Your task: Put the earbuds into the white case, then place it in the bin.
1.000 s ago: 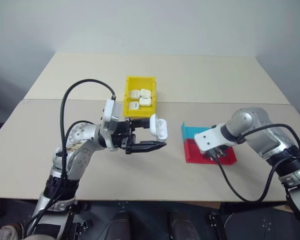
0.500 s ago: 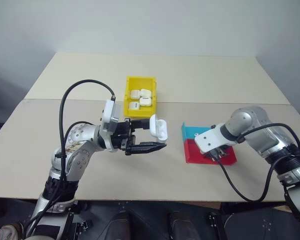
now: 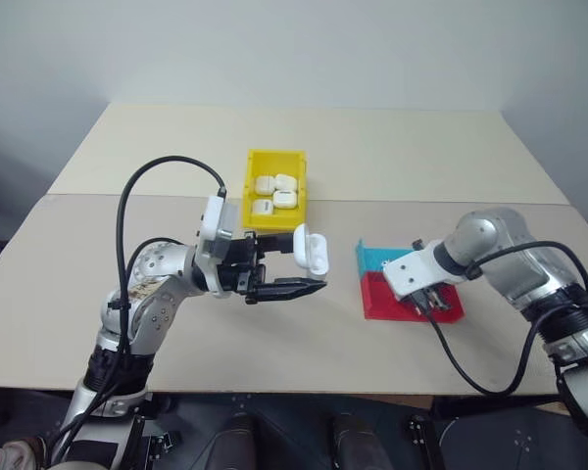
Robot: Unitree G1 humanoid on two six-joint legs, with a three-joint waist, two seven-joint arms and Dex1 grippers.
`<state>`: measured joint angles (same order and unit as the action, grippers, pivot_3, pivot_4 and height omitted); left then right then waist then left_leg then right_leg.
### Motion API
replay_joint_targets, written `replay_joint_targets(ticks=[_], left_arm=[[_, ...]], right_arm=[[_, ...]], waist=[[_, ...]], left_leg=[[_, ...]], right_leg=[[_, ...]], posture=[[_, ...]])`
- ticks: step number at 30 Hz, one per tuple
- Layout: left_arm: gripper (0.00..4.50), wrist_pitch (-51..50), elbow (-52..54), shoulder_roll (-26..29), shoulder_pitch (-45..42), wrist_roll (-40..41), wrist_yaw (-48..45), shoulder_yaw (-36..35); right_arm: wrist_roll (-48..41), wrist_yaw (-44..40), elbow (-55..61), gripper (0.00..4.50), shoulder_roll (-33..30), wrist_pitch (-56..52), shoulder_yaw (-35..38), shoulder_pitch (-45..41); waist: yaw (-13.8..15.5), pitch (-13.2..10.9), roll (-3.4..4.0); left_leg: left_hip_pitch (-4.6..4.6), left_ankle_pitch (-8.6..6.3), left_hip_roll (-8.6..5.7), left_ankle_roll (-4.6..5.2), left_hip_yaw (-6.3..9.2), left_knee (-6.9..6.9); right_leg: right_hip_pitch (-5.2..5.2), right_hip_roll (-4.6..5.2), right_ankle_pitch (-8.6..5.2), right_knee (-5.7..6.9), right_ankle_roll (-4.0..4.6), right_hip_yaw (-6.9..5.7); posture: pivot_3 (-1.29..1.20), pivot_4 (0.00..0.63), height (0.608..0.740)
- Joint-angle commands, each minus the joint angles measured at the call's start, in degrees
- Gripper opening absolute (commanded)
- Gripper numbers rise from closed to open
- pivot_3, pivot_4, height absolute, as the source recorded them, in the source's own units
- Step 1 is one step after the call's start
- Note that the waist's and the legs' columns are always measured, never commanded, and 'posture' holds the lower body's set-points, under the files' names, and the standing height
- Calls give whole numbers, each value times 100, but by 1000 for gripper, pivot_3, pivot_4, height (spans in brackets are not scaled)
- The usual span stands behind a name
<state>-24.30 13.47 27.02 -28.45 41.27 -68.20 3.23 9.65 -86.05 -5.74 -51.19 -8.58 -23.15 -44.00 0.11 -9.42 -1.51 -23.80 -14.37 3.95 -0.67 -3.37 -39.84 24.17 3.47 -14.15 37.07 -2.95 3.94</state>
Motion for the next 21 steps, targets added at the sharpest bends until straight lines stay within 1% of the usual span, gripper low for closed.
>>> replay_joint_targets(ticks=[1,3,5,7,8,10,12,14,17,21], left_arm=[[2772,-72,15,18,-201,191,-58,-140],[2772,-90,-126,25,-344,203,-154,-124],[2772,-106,-240,26,-449,218,-264,-112],[2772,-127,-430,-49,-625,250,-401,-69],[2772,-129,-496,-70,-677,257,-454,-61],[2772,-50,-733,-206,-869,197,-563,2],[2772,-22,-944,-326,-1044,160,-658,41],[2772,-40,-1085,-399,-1180,147,-744,70],[2772,2,-1214,-517,-1333,88,-856,120],[2772,37,-1233,-605,-1376,39,-893,110]], right_arm=[[-1291,-34,1100,624,-98,-1597,1220,127],[-2212,350,1753,624,93,-2486,2194,404],[-2863,714,2219,624,277,-3007,2886,642],[-3636,1254,2715,624,648,-3502,3709,876],[-3900,1466,2885,624,756,-3691,3943,942],[-4682,2143,3331,624,1154,-4119,4522,984],[-5362,2849,3667,624,1525,-4400,4884,953],[-5900,3483,3892,624,1815,-4538,5042,904],[-6465,4395,4196,624,2164,-4576,4959,850],[-6569,5033,4434,624,2379,-4409,4411,909]], waist=[[11,0,0],[36,0,0],[50,0,0],[59,0,0],[61,0,0],[55,0,0],[54,0,0],[36,0,0],[-11,0,0],[-49,0,1]], left_leg=[[-1,0,0,0,0,0],[-1,0,1,0,3,0],[1,0,1,0,4,-1],[2,0,1,0,5,-1],[2,0,0,0,4,-2],[1,0,0,0,5,-1],[1,0,0,0,6,0],[1,0,0,0,7,1],[0,0,0,0,6,2],[-1,0,0,1,7,3]], right_leg=[[1,0,0,0,0,0],[-2,0,0,0,0,-1],[-6,0,0,0,0,-4],[-10,0,0,-1,0,-4],[-9,0,0,-1,0,-5],[-9,0,0,0,0,-5],[-7,0,0,1,0,-5],[-8,-1,0,1,0,-5],[-5,-1,0,1,0,-3],[-5,-1,0,0,0,-3]], posture=[[0,150,740],[0,150,740],[0,150,740],[0,150,740],[0,150,740],[0,150,740],[0,150,740],[0,150,740],[0,150,740],[0,150,740]])
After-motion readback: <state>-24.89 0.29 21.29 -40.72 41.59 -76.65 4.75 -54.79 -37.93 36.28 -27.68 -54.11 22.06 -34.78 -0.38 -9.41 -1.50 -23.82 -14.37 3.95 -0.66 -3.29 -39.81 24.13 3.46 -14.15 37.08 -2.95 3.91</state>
